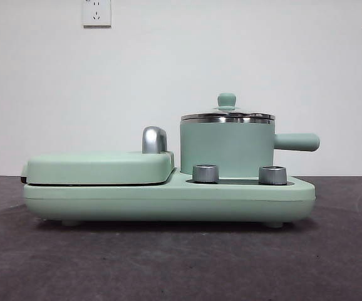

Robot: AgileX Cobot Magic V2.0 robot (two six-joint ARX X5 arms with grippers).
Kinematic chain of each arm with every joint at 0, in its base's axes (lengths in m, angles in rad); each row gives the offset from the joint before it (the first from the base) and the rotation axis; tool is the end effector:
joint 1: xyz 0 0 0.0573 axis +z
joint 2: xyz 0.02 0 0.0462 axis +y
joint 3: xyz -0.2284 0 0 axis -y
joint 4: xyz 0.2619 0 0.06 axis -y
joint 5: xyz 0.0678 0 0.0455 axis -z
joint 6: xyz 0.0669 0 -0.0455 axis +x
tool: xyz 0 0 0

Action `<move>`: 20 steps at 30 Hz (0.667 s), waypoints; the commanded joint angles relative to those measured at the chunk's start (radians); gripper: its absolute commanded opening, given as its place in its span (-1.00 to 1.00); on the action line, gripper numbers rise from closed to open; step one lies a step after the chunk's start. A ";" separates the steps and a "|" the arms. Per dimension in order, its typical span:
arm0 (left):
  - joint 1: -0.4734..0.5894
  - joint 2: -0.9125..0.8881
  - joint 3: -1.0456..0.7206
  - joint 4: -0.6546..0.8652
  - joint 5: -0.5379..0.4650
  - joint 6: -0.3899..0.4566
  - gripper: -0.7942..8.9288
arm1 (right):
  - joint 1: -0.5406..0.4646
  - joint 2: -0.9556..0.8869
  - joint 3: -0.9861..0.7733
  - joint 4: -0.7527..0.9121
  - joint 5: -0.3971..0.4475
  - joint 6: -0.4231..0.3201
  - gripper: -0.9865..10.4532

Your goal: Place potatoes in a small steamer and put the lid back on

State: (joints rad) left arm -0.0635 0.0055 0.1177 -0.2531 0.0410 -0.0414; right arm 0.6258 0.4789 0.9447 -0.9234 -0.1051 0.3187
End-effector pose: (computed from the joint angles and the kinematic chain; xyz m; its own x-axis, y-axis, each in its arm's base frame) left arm 0.1779 -0.0141 0.1748 0.9847 -0.1037 -0.1403 0.0980 0.9941 -0.0467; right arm 0.1133 0.0905 0.3206 0.6616 0.6076 -0.4394 -0.5134 0.7942 0.3251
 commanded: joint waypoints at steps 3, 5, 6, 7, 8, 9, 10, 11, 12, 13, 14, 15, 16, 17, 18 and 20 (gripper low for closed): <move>0.024 -0.002 -0.034 0.020 -0.027 -0.012 -0.83 | 0.007 0.001 0.005 0.011 0.000 -0.006 -0.79; 0.027 -0.002 -0.067 0.051 -0.040 -0.012 -0.83 | 0.007 0.001 0.005 0.011 0.000 -0.006 -0.79; 0.027 -0.002 -0.089 0.070 -0.043 -0.012 -0.83 | 0.007 0.001 0.005 0.011 0.000 -0.006 -0.79; 0.027 -0.002 -0.107 0.081 -0.044 -0.012 -0.83 | 0.007 0.001 0.005 0.011 0.000 -0.006 -0.79; 0.027 -0.002 -0.104 0.062 -0.043 -0.012 -0.83 | 0.007 0.001 0.005 0.011 0.000 -0.006 -0.79; 0.027 -0.002 -0.105 0.069 -0.043 -0.012 -0.83 | 0.007 0.001 0.006 0.011 0.000 -0.006 -0.79; 0.027 -0.002 -0.105 0.071 -0.043 -0.012 -0.83 | 0.007 0.001 0.006 0.011 0.000 -0.006 -0.79; 0.027 -0.002 -0.105 0.071 -0.043 -0.012 -0.83 | 0.007 0.001 0.006 0.011 0.000 -0.006 -0.79; 0.027 -0.002 -0.105 0.068 -0.043 -0.012 -0.83 | 0.007 0.001 0.006 0.011 0.000 -0.006 -0.79; 0.027 -0.002 -0.104 0.067 -0.042 -0.012 -0.83 | 0.007 0.001 0.006 0.011 0.000 -0.006 -0.79; 0.027 -0.002 -0.104 0.067 -0.042 -0.012 -0.83 | 0.007 0.001 0.006 0.011 0.000 -0.006 -0.79; 0.027 -0.002 -0.104 0.067 -0.042 -0.012 -0.83 | 0.007 0.001 0.006 0.011 0.000 -0.006 -0.79; 0.027 -0.002 -0.104 0.067 -0.042 -0.012 -0.83 | 0.007 0.001 0.006 0.011 0.000 -0.006 -0.79; 0.027 -0.002 -0.104 0.066 -0.042 -0.012 -0.83 | 0.007 0.001 0.006 0.011 0.000 -0.006 -0.79; 0.027 -0.002 -0.104 0.066 -0.042 -0.012 -0.83 | 0.007 0.001 0.006 0.011 0.000 -0.006 -0.79; 0.027 -0.002 -0.104 0.066 -0.042 -0.012 -0.83 | 0.007 0.001 0.006 0.011 0.000 -0.006 -0.79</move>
State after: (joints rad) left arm -0.0372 0.0048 0.0322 -0.1818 -0.0017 -0.0463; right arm 0.6258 0.4782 0.9443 -0.9234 -0.1051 0.3183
